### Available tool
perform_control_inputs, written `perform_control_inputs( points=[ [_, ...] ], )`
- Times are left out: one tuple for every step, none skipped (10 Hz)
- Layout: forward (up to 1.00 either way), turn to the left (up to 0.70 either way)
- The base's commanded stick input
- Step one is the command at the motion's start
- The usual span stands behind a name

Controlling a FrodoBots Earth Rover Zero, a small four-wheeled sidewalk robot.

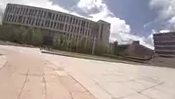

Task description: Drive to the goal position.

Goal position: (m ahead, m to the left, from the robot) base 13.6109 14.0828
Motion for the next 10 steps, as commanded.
perform_control_inputs(
  points=[
    [0.70,0.02],
    [0.70,0.02],
    [0.70,0.02],
    [0.70,0.02],
    [0.70,0.02],
    [0.70,0.02],
    [0.70,0.02],
    [0.70,0.13],
    [0.70,0.27],
    [0.70,0.37]
  ],
)
